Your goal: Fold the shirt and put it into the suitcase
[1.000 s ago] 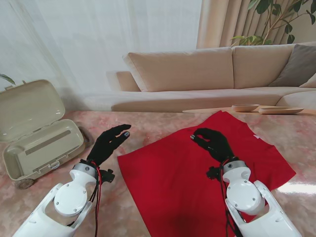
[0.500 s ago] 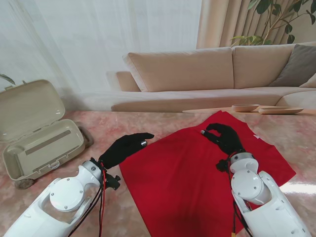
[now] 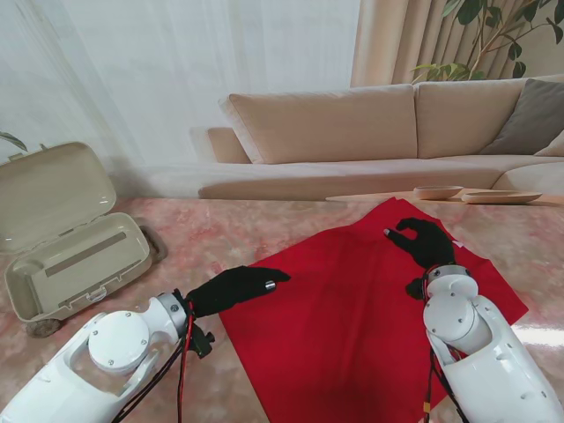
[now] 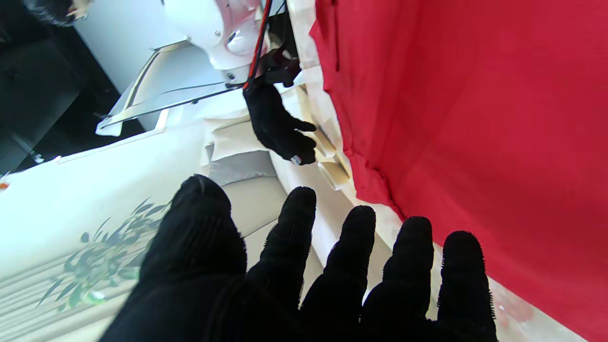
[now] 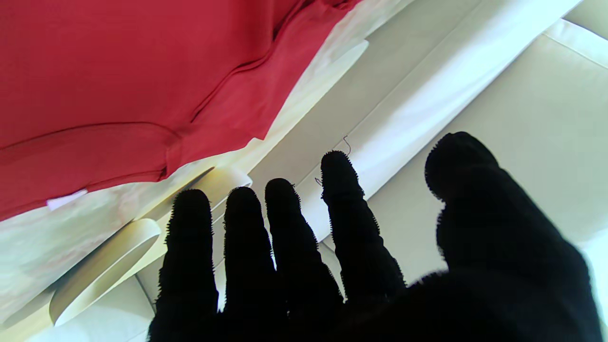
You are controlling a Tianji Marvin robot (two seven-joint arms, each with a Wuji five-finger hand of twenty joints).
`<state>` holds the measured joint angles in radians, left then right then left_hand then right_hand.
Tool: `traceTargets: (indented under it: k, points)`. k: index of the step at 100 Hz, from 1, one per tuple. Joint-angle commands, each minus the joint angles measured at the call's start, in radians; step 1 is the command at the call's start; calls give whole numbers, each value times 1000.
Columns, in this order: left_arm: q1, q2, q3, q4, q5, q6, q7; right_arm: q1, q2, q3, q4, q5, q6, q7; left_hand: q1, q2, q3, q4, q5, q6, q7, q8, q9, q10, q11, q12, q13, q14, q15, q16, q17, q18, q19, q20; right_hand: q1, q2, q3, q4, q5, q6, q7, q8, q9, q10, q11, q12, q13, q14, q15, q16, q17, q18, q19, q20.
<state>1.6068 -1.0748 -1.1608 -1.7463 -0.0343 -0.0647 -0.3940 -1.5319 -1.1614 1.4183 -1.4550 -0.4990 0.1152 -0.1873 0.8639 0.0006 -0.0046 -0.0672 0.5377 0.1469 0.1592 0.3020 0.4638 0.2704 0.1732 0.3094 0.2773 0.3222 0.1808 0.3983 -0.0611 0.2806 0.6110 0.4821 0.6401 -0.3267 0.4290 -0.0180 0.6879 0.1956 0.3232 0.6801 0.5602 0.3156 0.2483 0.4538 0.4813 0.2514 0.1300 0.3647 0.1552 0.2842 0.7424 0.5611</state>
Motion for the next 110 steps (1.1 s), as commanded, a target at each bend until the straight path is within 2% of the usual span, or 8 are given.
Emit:
traceTargets:
  k: [1,12,16,79,96,110]
  points:
    - [2,11,6,6,39,16,-15,5,10,7,26,-16,14,19,-52,48,-44,12,-19,8,-17,0,-20,13,-30,3,-52,15,4,12,-13,-37,38,21,5,-10,21,34,-10,-19,-2,10,-25,-23,17,-3,-34,-33,-11,-25,-9,-24,-23,14]
    - [-5,19,16,14,94,35,-29,19,11,7,54,-31,22,16,-56,55,-43,12,-27,6,-20,0,-28,19,-36,1,-58,12,3,13,-15,-43,38,22,-1,-18,36,33,-7,-21,0,10,-24,-24,23,-4,-36,-35,-11,-27,-13,-26,-27,19]
    - [-9,20,22,22,102,40,-32,24,11,6,64,-36,26,14,-57,56,-44,12,-28,8,-20,1,-29,21,-36,0,-59,13,2,13,-15,-46,38,22,-19,-26,76,25,-8,-20,2,10,-29,-24,32,-8,-37,-35,-9,-31,-13,-27,-31,29]
    - [-122,31,133,156,111,105,-110,78,6,-14,196,-22,62,-7,-72,81,-44,14,-58,7,-30,3,-46,34,-27,-24,-69,12,4,3,-11,-55,33,13,-17,-24,101,13,-27,-10,-5,11,-60,-26,36,-17,-89,-55,-38,-59,-37,-53,-105,18]
    - [-136,34,145,168,131,134,-121,79,7,-13,212,-18,66,3,-77,86,-44,14,-66,13,-34,3,-46,63,-28,-32,-84,59,8,2,-8,-41,36,9,-12,-16,89,13,-25,-10,-5,12,-59,-30,37,-18,-84,-58,-36,-60,-28,-52,-130,22]
    - [-142,35,149,177,137,155,-127,81,13,-13,227,-30,74,19,-79,88,-44,14,-73,15,-38,2,-55,74,-32,-43,-99,68,17,0,-9,-39,33,-3,-11,-15,78,14,-21,-14,-4,13,-54,-33,35,-21,-81,-61,-38,-62,-15,-47,-155,27]
